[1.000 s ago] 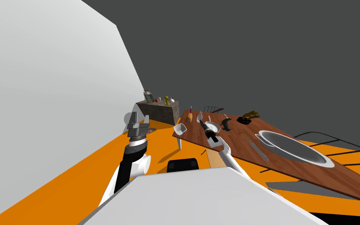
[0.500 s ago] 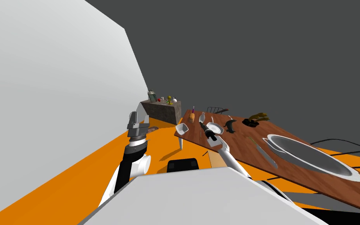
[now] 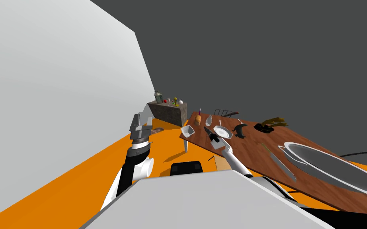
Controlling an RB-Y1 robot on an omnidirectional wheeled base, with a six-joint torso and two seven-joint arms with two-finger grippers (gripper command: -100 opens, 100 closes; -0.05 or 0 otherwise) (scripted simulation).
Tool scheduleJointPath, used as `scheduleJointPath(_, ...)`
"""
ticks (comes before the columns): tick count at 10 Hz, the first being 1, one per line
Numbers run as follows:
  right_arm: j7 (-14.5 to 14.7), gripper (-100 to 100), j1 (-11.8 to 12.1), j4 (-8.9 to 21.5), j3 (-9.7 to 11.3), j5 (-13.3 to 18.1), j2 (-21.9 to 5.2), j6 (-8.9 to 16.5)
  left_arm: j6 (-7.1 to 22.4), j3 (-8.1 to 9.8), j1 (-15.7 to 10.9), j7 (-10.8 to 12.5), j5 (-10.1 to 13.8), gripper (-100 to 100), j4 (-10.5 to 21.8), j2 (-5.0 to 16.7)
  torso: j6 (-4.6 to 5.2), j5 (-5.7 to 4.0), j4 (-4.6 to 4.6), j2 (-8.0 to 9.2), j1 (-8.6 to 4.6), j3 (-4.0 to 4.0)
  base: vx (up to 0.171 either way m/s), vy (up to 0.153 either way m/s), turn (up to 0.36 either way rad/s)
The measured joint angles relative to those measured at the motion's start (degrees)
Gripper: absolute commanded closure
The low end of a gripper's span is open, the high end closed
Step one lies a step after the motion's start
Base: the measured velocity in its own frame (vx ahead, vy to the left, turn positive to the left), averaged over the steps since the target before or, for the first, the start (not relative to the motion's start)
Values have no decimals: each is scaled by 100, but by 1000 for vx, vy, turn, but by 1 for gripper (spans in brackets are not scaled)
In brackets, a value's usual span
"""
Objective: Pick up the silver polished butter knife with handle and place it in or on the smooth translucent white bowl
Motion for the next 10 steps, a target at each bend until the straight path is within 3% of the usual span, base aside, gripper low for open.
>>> scheduleJointPath(5,217,-100,-322,787,98,12,-198,336,0,0,1,0,0,0,0,0,3,0,-1,-1,0,-1,10,12,86)
scheduleJointPath(7,371,-100,-505,1179,138,58,-272,541,0,0,0,0,0,0,0,0,0,0,-1,-5,3,-3,22,19,147)
scheduleJointPath(10,569,-100,-633,1534,268,15,-459,886,0,0,1,0,0,0,0,0,3,0,-1,-3,1,-2,16,14,51)
